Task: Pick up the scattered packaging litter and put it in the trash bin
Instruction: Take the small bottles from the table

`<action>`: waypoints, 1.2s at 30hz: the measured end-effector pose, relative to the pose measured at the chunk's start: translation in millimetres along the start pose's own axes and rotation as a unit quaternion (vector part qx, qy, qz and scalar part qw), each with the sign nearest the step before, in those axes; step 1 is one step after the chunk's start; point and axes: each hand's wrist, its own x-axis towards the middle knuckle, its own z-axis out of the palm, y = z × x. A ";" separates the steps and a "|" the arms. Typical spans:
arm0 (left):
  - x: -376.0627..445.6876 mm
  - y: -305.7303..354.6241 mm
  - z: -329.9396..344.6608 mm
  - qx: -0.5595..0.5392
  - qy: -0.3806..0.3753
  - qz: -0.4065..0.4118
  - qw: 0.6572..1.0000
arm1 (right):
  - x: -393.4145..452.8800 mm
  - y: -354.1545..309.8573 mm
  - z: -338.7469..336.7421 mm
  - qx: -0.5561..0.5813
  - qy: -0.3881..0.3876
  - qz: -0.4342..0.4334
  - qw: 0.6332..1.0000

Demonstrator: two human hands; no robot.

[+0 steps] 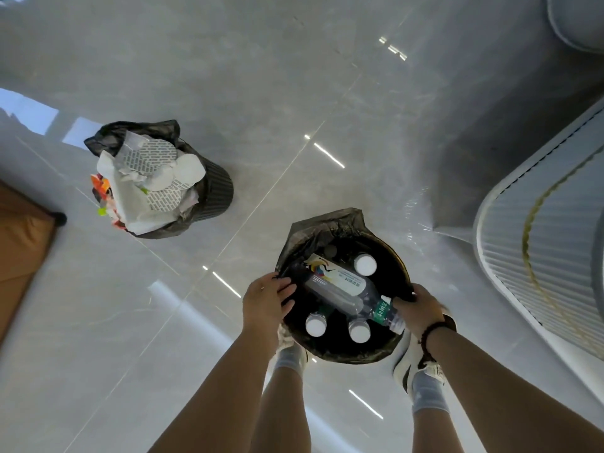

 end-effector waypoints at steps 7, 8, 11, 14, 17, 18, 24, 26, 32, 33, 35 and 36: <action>52.7 39.0 -34.0 -0.215 0.030 -0.002 0.976 | 29.0 -0.4 8.6 -0.073 -0.032 0.005 0.997; 64.2 48.9 -40.8 -0.235 0.031 0.008 0.971 | 30.7 0.6 10.2 -0.059 -0.043 0.012 0.997; 93.7 78.7 -59.2 -0.289 0.041 0.037 0.956 | 28.0 3.3 13.5 -0.004 -0.057 0.025 0.998; 117.0 100.7 -74.8 -0.270 0.057 0.051 0.960 | 22.1 1.3 25.9 0.054 -0.045 0.030 0.997; 135.5 113.6 -83.7 -0.266 0.069 0.048 0.960 | 15.0 -3.5 45.4 0.149 -0.056 0.057 0.986; 140.7 117.2 -86.0 -0.268 0.072 0.048 0.960 | 12.6 -7.4 53.2 0.174 -0.062 0.062 0.981; 151.5 128.8 -91.7 -0.257 0.094 0.041 0.961 | 0.3 -36.1 84.4 0.234 -0.084 0.053 0.967; 150.3 133.3 -95.3 -0.272 0.093 0.036 0.957 | -4.0 -50.6 89.9 0.240 -0.092 0.035 0.966; 129.5 150.9 -120.0 -0.227 0.096 0.042 0.968 | -21.7 -99.9 91.8 0.260 -0.110 -0.006 0.959; 122.3 158.1 -126.7 -0.210 0.091 0.044 0.973 | -28.9 -112.3 88.4 0.260 -0.108 -0.011 0.960; 109.3 162.7 -141.1 -0.165 0.087 0.046 0.981 | -44.8 -123.2 84.7 0.274 -0.105 -0.009 0.956; 99.8 171.0 -149.5 -0.149 0.082 0.050 0.984 | -56.9 -133.2 79.7 0.281 -0.103 -0.009 0.954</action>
